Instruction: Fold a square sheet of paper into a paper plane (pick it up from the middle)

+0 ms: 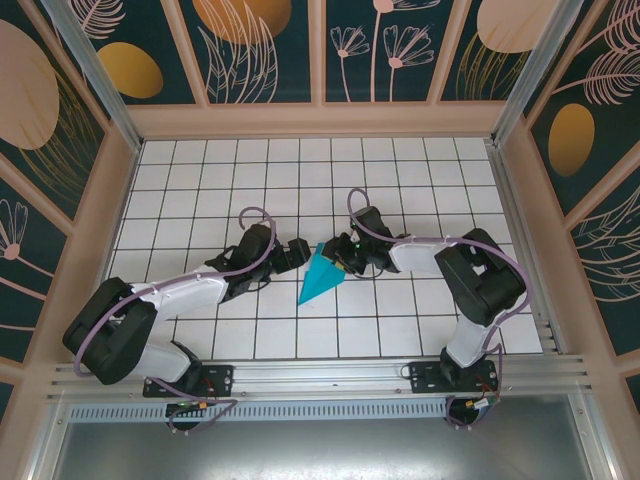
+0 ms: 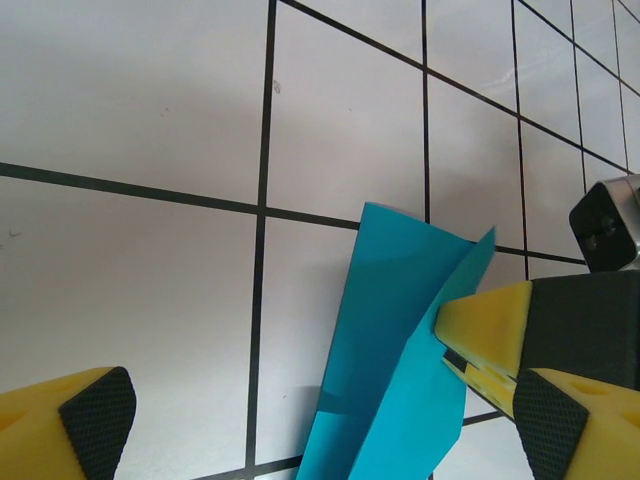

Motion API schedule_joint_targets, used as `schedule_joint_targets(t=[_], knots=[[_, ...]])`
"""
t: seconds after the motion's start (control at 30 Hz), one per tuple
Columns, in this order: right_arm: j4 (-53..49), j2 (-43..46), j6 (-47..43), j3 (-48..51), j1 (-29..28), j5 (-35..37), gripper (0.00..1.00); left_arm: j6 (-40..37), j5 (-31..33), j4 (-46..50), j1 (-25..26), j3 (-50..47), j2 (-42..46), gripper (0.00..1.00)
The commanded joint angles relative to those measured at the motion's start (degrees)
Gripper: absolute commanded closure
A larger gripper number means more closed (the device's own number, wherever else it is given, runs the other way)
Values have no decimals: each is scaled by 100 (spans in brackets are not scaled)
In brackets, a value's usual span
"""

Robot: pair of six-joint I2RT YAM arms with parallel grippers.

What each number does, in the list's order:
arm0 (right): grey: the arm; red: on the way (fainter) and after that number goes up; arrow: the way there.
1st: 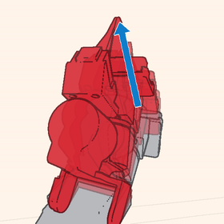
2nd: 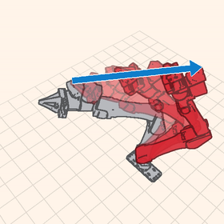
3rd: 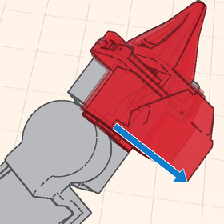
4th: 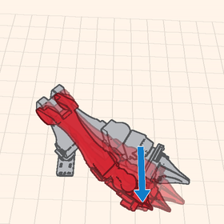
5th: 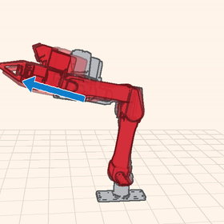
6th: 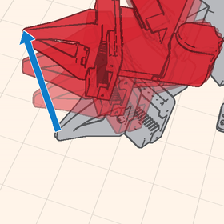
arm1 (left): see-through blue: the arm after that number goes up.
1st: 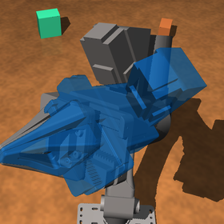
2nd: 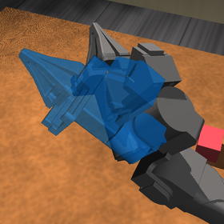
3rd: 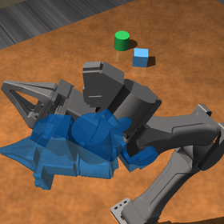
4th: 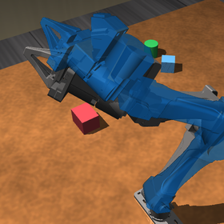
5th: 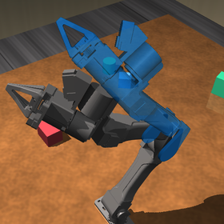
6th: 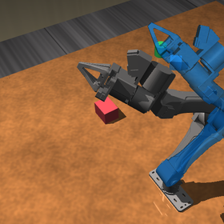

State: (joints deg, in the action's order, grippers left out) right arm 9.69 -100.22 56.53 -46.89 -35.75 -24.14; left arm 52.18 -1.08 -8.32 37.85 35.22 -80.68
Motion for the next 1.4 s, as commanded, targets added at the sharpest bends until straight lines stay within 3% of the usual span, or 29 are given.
schedule_joint_targets(t=[0.0, 0.47, 0.63, 0.73, 0.97, 1.37], knots=[[560, -22, 51, 30, -81, -275, 62, 38, -72, -12, -58, -68, 13, 2], [1086, -173, -87, 267, -244, -162, 75, 152, -220, -21, -140, -141, 141, 2], [1238, -50, -198, 342, -216, -134, 93, 207, -415, -27, -195, -199, 304, 1], [1472, 340, -431, 444, -73, -196, 98, 205, -772, -80, -233, -235, 478, 1], [2652, 1223, -554, 623, 623, -1611, 99, 448, -1815, -468, -233, -236, 1105, 1], [3679, 1272, 352, 404, 963, -2692, 98, 1382, -2966, -2326, -234, -282, 989, 2]])
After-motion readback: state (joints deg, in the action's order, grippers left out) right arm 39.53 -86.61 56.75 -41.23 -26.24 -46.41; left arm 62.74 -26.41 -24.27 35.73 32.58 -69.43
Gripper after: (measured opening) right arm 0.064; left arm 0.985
